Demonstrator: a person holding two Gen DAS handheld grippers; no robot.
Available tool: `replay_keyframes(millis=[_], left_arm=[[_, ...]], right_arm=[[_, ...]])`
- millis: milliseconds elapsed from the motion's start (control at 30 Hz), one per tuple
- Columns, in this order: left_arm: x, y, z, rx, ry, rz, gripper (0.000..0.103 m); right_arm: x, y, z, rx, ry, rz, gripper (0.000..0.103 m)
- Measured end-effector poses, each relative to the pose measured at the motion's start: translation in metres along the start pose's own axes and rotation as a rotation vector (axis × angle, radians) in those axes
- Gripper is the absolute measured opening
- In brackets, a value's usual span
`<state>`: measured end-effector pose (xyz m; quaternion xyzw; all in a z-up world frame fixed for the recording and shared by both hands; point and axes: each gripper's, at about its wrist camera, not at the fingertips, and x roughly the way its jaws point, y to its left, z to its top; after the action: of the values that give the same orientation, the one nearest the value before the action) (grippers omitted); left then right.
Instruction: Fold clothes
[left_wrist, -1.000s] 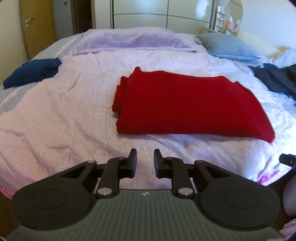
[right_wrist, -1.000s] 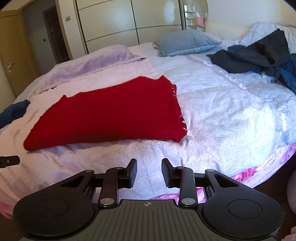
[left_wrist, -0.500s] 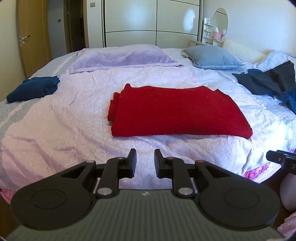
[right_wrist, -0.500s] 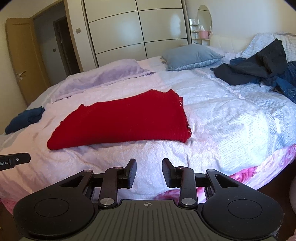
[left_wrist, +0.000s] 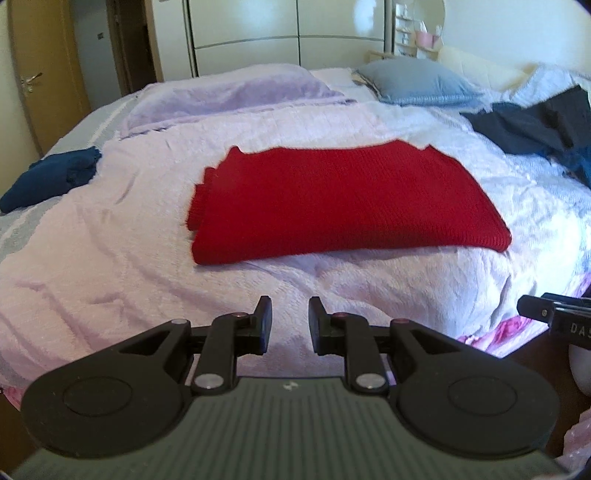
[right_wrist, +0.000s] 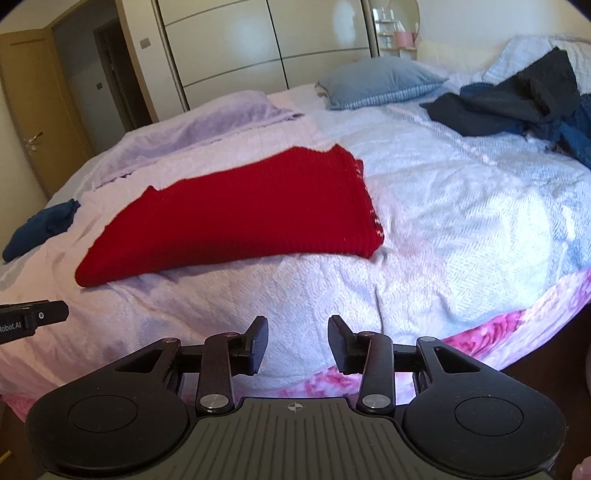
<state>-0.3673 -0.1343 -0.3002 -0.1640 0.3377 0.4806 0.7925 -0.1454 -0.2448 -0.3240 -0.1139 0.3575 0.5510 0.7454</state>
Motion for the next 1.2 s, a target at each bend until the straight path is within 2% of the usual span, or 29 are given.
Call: replay_keyframes(millis=[367,533,633,733,800,967,1100,1200], left_arm=[[0.044,-0.007,0.011,-0.028,0.072,-0.045,0.018],[0.064,-0.014,0.04,-0.043,0.086,-0.102,0.018],[0.084,-0.02,0.067,-0.03,0.097,-0.092,0.018],[0.106,-0.025,0.092,-0.058,0.158,-0.078,0.018],[0.112,-0.026,0.107,-0.099,0.228,-0.048,0.018],[0.099,-0.023,0.153,-0.188,0.347,-0.052,0.018],[0.079,-0.018,0.195,-0.226,0.362,-0.035,0.018],[0.069,-0.011,0.221,-0.262,0.379,-0.012,0.02]], right_arm=[[0.04,-0.023,0.008,0.045,0.074,-0.007,0.04],[0.063,-0.037,0.03,0.043,0.106,0.061,0.04],[0.08,-0.043,0.056,-0.031,0.12,0.125,0.04],[0.099,-0.043,0.087,-0.1,0.184,0.181,0.04],[0.111,-0.039,0.108,-0.141,0.247,0.218,0.04],[0.111,-0.02,0.17,-0.191,0.405,0.257,0.04],[0.093,-0.008,0.228,-0.218,0.463,0.269,0.04],[0.087,0.0,0.264,-0.228,0.508,0.245,0.04]])
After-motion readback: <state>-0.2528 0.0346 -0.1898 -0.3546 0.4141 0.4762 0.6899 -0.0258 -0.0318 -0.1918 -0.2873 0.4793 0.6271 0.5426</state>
